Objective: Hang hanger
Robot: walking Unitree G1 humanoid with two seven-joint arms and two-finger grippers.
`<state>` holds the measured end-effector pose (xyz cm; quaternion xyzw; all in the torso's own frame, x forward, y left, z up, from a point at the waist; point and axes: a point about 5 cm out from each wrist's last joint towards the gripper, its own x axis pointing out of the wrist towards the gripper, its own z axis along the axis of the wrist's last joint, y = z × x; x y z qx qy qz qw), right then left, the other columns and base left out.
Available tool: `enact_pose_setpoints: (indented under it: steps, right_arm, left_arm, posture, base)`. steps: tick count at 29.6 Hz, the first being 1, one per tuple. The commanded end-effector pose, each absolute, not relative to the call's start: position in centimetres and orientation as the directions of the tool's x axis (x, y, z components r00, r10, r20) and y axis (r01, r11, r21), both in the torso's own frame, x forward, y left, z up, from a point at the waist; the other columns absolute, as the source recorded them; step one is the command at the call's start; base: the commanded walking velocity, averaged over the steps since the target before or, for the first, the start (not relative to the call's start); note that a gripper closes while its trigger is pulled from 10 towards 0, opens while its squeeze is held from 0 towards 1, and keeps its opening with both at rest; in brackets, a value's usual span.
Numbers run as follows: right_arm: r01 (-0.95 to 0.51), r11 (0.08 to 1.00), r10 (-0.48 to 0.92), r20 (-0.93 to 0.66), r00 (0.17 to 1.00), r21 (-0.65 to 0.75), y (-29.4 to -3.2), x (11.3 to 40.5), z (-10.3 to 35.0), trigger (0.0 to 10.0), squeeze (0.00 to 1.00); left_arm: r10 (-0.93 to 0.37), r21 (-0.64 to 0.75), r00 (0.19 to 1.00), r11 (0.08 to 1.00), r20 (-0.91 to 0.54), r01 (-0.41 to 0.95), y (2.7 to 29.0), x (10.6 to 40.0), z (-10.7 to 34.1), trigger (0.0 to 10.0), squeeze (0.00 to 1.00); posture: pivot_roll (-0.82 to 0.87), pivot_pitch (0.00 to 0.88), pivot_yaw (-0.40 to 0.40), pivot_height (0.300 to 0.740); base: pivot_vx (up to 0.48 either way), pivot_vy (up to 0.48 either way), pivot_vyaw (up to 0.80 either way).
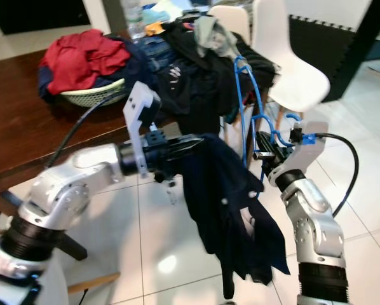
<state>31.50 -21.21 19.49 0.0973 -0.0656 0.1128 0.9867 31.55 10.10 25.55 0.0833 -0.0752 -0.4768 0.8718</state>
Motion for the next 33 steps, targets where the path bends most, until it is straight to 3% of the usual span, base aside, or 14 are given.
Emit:
enact_pose_setpoints:
  steps: [1,11,18,24,33]
  right_arm:
    - [-0.22,0.961,0.201,0.123,0.972,0.168,-21.4,31.5,19.0,10.0,0.0]
    - [-0.191,0.973,0.177,0.108,0.978,0.132,-22.1,31.4,19.2,10.0,0.0]
    - [-0.192,0.98,0.187,0.099,0.977,0.05,-23.0,30.7,19.9,10.0,0.0]
    - [-0.311,0.947,0.315,0.051,0.948,-0.085,-23.2,29.4,20.6,10.0,0.0]
    - [-0.511,0.842,0.516,-0.02,0.856,-0.173,-23.8,27.6,21.5,10.0,0.0]
  left_arm:
    - [-0.837,0.312,0.545,0.531,0.047,0.788,10.6,32.0,26.0,10.0,0.0]
    - [-0.786,0.472,0.618,0.553,0.022,0.686,12.2,33.7,26.3,10.0,0.0]
    - [-0.795,0.426,0.606,0.556,0.022,0.713,11.7,34.0,25.0,10.0,0.0]
    - [-0.789,0.365,0.614,0.571,-0.002,0.735,12.0,33.5,23.0,10.0,0.0]
    - [-0.766,0.388,0.64,0.609,0.059,0.692,13.4,34.3,24.4,10.0,0.0]
  posture:
    - [0.1,0.145,0.043,0.74]
    - [0.07,0.138,0.047,0.74]
    - [0.06,0.131,0.047,0.74]
    - [0.04,0.122,0.033,0.74]
    - [0.05,0.118,0.011,0.74]
  base:
    - [0.0,0.0,-0.8]
    - [0.0,0.0,-0.8]
    - [0.0,0.0,-0.8]
    - [0.0,0.0,-0.8]
    - [0.0,0.0,-0.8]
